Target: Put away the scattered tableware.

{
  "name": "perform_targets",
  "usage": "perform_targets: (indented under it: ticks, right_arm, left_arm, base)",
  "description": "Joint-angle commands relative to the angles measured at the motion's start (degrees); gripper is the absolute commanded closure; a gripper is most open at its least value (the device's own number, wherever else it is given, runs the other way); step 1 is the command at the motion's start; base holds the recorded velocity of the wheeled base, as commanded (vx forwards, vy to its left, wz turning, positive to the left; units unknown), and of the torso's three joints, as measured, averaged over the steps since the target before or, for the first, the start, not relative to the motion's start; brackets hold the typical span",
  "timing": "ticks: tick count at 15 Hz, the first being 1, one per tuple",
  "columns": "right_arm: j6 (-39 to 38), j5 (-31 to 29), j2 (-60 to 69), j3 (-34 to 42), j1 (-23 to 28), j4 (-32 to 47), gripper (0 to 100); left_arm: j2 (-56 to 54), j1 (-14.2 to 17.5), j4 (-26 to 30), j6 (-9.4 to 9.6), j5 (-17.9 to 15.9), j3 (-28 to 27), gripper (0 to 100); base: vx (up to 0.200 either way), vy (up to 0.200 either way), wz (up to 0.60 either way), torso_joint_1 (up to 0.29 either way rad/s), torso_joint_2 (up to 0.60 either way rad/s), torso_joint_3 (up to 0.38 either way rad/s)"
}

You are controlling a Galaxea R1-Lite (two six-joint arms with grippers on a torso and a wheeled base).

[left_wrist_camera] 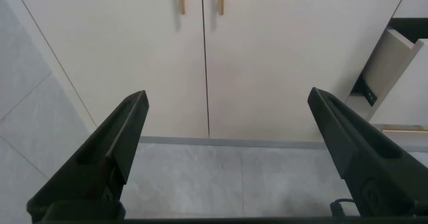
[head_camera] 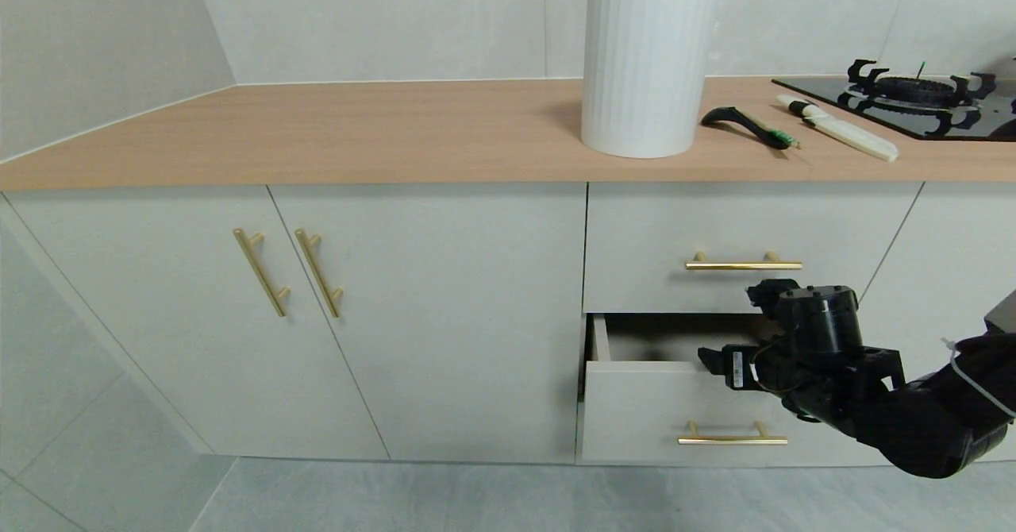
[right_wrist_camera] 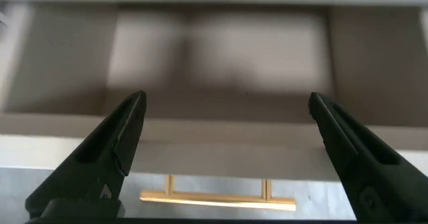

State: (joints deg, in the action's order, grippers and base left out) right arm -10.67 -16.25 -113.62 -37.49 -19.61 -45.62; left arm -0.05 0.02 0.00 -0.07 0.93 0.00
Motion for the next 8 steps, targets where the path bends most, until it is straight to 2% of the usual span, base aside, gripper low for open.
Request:
perform_targets:
  ticks: [1,3,5,6,7,8]
  right_arm:
    - [0.12,-0.01,-0.11,0.13,0.02,0.35,0]
    - [0.12,0.61,3.58,-0.13,0.02,8.35,0]
    - [0.21,3.77,8.76,-1.36,-0.07,18.99,0]
    - [0.21,3.77,8.76,-1.36,-0.07,18.99,0]
    - [0.21,7.37,16.15,-5.49,-0.25,37.71,0]
    - [0.12,10.19,21.07,-10.06,-0.42,51.68,0]
  left_arm:
    - [0.05,0.06,0.00,-0.01,0.04,0.00,0]
    - [0.05,0.06,0.00,-0.01,0.04,0.00,0]
    - [0.05,-0.02,0.00,-0.01,0.04,0.00,0]
    - [0.05,-0.02,0.00,-0.01,0.04,0.00,0]
    - [0.05,0.06,0.00,-0.01,0.04,0.00,0]
    - [0.05,0.06,0.00,-0.01,0.04,0.00,0]
  base:
    - [0.000,0.000,0.00,0.000,0.00,0.000]
    - [0.000,0.000,0.00,0.000,0.00,0.000]
    - [0.000,0.000,0.00,0.000,0.00,0.000]
    - [0.000,0.000,0.00,0.000,0.00,0.000]
    - [0.000,0.000,0.00,0.000,0.00,0.000]
    - [0.000,0.000,0.00,0.000,0.00,0.000]
